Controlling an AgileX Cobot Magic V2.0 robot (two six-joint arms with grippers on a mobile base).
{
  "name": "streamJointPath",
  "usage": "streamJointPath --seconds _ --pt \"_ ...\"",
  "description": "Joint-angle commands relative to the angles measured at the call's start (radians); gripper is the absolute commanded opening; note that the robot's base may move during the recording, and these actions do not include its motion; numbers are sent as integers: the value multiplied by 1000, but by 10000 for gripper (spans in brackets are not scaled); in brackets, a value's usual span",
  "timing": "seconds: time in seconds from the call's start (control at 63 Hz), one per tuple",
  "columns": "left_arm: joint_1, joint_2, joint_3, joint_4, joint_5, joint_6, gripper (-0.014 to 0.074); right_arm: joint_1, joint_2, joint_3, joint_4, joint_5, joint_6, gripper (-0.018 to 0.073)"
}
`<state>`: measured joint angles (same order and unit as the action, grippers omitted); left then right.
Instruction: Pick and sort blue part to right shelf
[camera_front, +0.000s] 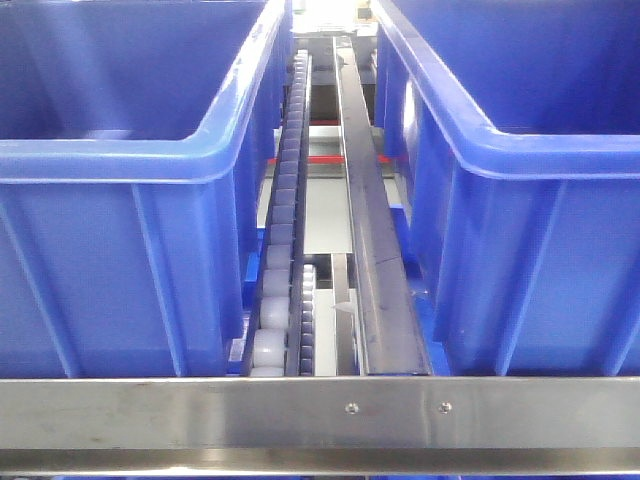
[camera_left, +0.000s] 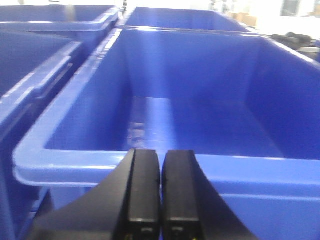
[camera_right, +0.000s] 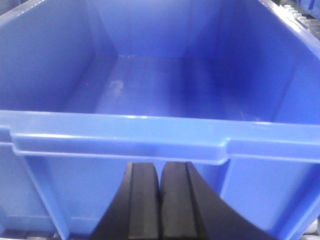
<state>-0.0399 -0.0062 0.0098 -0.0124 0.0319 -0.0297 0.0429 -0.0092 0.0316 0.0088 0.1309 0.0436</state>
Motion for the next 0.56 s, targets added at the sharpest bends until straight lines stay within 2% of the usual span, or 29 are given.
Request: streamJointPath --seconds 0.0,0.539 --pt "-7 -23 21 -10 -85 -7 123 -4 -23 -22 -3 -83 -5 57" --pt "-14 -23 21 -10 -85 -7 123 -4 -23 -22 -3 -83 -5 57"
